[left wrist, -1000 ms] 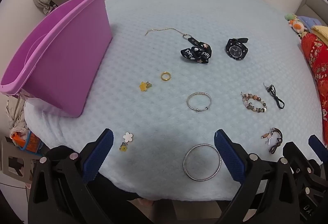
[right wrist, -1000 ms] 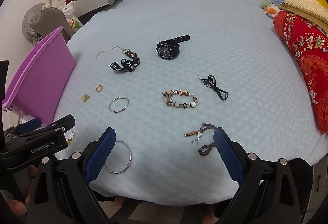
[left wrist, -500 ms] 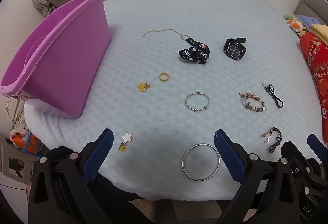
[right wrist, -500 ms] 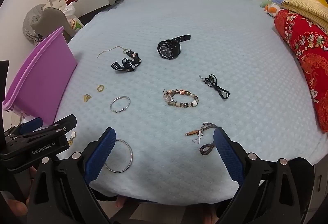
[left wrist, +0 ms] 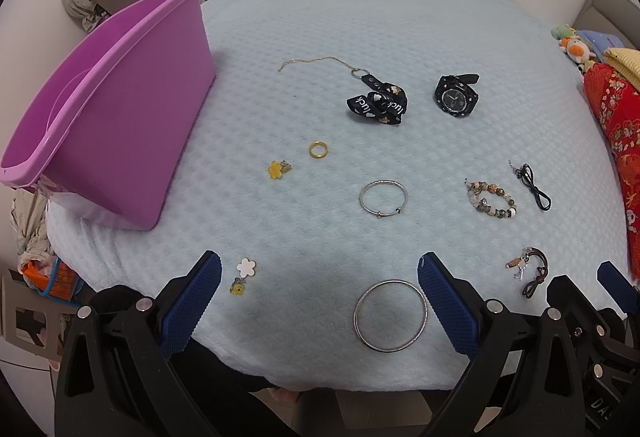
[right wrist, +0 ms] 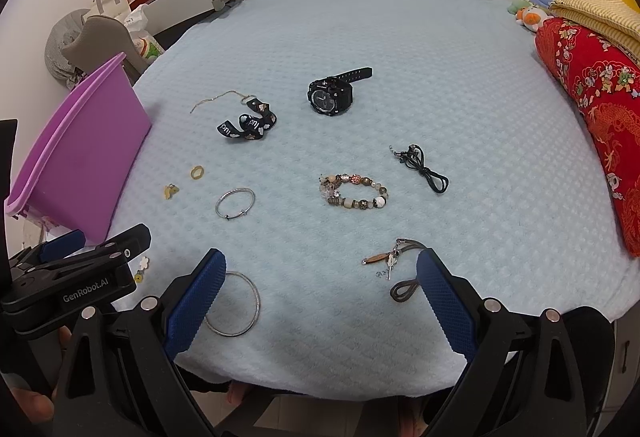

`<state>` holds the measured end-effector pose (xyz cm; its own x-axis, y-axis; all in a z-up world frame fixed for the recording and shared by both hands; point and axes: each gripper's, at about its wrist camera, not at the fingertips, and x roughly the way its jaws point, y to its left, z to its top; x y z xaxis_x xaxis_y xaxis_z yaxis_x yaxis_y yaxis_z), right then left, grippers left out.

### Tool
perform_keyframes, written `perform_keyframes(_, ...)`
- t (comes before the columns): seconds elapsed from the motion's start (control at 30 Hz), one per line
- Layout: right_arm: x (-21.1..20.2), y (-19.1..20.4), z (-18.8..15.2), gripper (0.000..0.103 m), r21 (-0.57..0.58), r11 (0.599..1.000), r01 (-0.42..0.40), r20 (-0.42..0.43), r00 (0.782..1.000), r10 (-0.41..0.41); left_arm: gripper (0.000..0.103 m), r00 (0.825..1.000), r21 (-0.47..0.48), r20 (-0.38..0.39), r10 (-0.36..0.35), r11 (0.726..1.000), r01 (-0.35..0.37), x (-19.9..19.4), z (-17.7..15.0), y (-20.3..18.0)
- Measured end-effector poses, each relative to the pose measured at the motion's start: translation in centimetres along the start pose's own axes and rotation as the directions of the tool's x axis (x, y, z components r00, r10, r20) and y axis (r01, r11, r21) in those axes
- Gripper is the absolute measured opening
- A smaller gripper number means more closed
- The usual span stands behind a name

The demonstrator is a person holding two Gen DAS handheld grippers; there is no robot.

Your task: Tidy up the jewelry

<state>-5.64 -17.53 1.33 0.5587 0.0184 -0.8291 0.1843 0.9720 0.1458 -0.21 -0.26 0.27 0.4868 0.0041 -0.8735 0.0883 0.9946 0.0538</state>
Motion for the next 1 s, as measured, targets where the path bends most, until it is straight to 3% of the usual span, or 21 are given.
perform_keyframes(1.0,-0.03,-0.01,0.03,0.092,0.003,1.0,-0.003,-0.002,1.0,0.003,0.097,1.0,0.003,0.001,0.001,1.0,-0.001,0.0,-0.08,-0.21)
